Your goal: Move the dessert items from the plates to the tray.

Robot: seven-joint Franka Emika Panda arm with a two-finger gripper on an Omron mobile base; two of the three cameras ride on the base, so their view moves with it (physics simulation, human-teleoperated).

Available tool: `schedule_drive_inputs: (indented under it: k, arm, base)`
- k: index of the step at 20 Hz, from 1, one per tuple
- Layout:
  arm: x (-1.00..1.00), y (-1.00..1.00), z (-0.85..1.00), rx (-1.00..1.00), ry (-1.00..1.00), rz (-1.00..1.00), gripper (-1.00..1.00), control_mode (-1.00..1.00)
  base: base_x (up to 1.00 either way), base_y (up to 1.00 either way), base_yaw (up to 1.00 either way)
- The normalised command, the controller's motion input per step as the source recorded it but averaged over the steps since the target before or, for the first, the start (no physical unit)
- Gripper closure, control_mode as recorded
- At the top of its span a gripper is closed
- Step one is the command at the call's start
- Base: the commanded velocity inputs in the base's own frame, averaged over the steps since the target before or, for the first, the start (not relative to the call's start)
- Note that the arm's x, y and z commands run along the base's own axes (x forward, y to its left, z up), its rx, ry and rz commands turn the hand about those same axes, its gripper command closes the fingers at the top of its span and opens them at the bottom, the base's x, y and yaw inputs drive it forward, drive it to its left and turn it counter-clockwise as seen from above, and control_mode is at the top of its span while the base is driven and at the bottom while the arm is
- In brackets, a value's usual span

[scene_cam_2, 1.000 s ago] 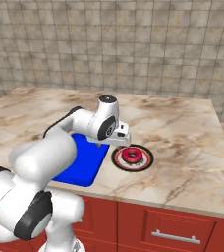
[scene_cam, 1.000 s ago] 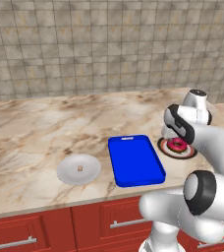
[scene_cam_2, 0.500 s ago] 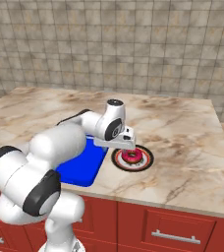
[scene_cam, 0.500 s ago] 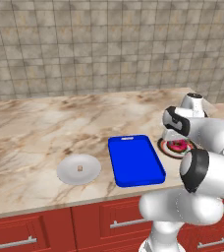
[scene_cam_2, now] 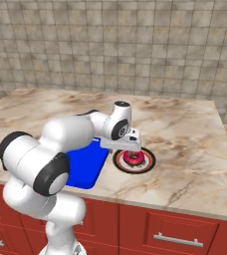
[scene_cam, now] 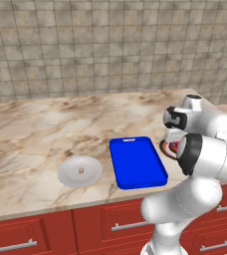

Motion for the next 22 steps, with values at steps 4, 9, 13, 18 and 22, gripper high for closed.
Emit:
schedule_drive_inputs:
  k: [4,9,13,18,22]
  arm:
    - [0.24,-0.02,-0.22,0.00,0.02,0.04,-1.00,-1.00]
    - [0.24,-0.04,-0.25,0.01,0.02,0.04,-1.00,-1.00]
    - [0.25,-0.05,-0.26,0.00,0.02,0.04,-1.00,-1.00]
    - [0.33,-0.14,-0.16,0.02,0.01,0.04,-1.00,-1.00]
    - [0.28,-0.18,-0.12,0.03,0.00,0.03,-1.00,-1.00]
  base:
    - [0.00,0.00,0.00]
    - [0.00,0.00,0.00]
    - [0.00,0.00,0.00]
    - [0.00,0.00,0.00]
    - [0.00,0.00,0.00]
